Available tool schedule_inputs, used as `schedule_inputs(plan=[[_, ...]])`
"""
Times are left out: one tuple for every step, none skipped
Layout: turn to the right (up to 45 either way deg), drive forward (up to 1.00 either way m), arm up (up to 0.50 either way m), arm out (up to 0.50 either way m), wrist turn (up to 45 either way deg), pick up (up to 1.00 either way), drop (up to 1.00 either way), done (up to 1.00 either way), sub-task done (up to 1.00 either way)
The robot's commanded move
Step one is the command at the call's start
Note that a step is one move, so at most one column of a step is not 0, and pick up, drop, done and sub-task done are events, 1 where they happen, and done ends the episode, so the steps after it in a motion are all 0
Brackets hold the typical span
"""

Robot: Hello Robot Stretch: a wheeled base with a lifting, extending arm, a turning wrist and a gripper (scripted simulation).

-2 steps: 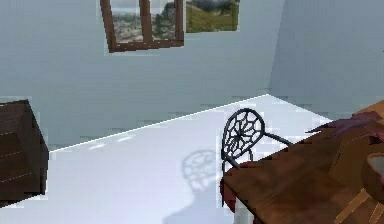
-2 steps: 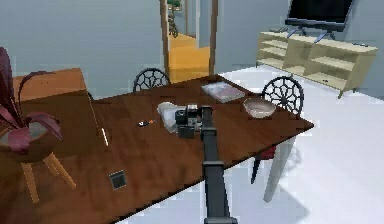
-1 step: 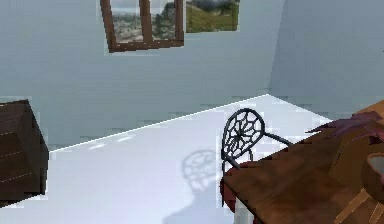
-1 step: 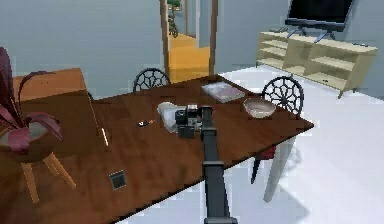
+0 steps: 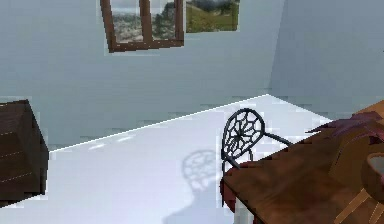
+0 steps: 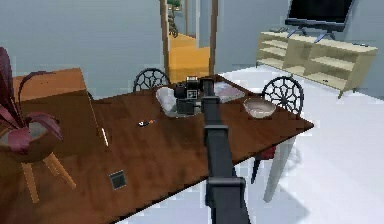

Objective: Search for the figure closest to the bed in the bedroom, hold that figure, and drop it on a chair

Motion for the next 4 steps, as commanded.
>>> schedule_inputs(plan=[[0.0, 0.0, 0.1, 0.0, 0.0, 0.0, 0.0, 0.0, 0.0], [0.0, 0.0, 0.0, 0.0, -45.0, 0.0, 0.0, 0.0, 0.0], [0.0, 0.0, 0.0, 0.0, -45.0, 0.0, 0.0, 0.0, 0.0], [0.0, 0.0, 0.0, 0.0, -45.0, 0.0, 0.0, 0.0, 0.0]])
